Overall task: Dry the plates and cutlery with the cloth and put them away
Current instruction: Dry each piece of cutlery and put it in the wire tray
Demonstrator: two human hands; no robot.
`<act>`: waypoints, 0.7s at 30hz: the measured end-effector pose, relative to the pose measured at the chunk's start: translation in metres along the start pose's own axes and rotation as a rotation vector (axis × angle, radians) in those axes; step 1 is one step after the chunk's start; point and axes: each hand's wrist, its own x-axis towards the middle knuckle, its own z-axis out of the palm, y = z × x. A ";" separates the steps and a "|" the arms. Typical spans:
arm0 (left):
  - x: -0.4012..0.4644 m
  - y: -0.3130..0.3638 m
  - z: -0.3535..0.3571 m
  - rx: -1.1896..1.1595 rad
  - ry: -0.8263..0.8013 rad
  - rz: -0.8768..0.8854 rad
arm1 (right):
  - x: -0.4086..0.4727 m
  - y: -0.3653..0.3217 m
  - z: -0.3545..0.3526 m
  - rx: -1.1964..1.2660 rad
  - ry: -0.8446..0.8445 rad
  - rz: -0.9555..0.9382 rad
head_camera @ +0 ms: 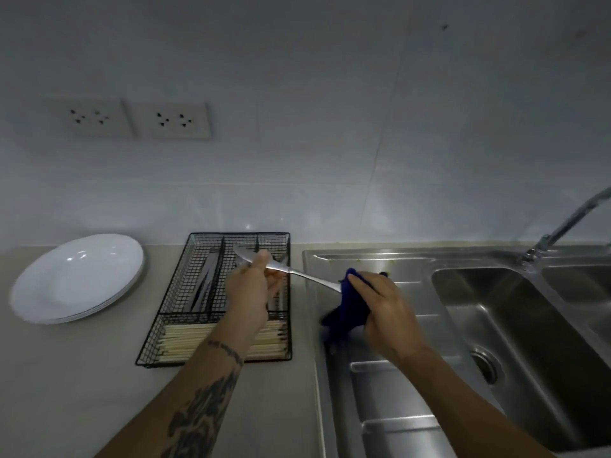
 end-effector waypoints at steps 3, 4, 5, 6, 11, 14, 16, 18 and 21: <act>0.024 0.033 -0.026 0.061 0.084 0.054 | 0.022 -0.014 0.007 0.015 0.016 -0.068; 0.030 0.045 -0.032 0.089 0.114 0.079 | 0.030 -0.019 0.009 0.016 0.018 -0.080; 0.037 0.058 -0.039 0.121 0.143 0.110 | 0.038 -0.024 0.010 0.023 0.016 -0.089; 0.046 0.069 -0.046 0.157 0.167 0.139 | 0.045 -0.028 0.011 0.031 0.016 -0.098; 0.097 0.113 -0.076 0.376 0.208 0.224 | 0.063 -0.038 0.027 0.062 -0.016 -0.131; 0.130 0.120 -0.089 0.454 0.234 0.224 | 0.060 -0.039 0.039 0.064 -0.076 -0.108; 0.152 0.114 -0.094 0.558 0.224 0.228 | 0.055 -0.036 0.044 0.064 -0.112 -0.082; 0.166 0.103 -0.097 0.684 0.227 0.217 | 0.052 -0.032 0.047 0.061 -0.133 -0.053; 0.179 0.081 -0.101 0.813 0.222 0.199 | 0.050 -0.024 0.048 0.063 -0.141 -0.014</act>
